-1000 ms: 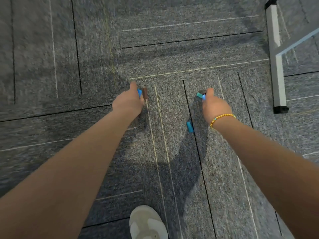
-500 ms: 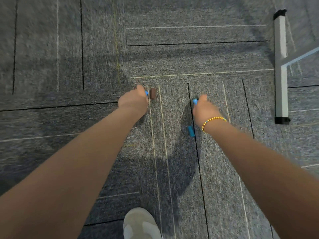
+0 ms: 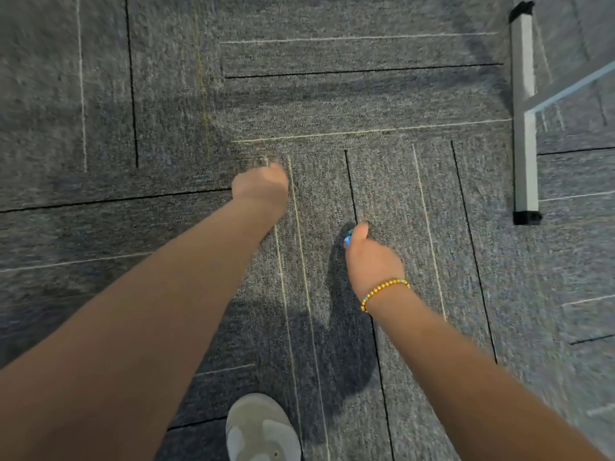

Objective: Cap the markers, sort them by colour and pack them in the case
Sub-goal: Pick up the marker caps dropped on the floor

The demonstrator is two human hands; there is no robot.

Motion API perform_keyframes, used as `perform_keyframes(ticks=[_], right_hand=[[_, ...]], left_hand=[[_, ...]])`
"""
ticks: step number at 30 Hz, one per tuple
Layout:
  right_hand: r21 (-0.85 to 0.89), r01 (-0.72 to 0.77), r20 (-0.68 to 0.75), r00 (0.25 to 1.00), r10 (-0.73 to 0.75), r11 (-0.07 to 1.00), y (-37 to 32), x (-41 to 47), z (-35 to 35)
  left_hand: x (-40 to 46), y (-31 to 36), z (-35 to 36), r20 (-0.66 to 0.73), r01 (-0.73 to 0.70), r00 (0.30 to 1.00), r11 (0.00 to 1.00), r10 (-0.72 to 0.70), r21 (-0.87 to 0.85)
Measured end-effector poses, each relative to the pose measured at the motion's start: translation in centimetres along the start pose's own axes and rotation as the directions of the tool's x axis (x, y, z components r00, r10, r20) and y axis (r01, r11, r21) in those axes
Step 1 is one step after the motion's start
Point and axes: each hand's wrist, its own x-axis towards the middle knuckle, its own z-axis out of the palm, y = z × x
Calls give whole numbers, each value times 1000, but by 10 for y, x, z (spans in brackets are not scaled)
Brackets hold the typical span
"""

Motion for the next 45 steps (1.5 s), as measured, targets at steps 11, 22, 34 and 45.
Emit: perform_keyframes(ticks=[11,22,34,45], right_hand=[[390,-142,77,990,121,910,-35,0,-21],[842,143,1,964,-266,520,-177,-153,-162],[654,708,-426,636,-643,267,-195,-487,-372],[446,895,-544,266,-796,-5,-262,-782,-365]], left_hand=[[-56,-49,0,73,15,997,965,4,-262],[-267,-168,-71,41,227,964,730,-264,-645],[-607,-200,-273,-369,-18,725,519,-582,-854],[-947,-295,-239,-463,-163,396,435,-793,-886]])
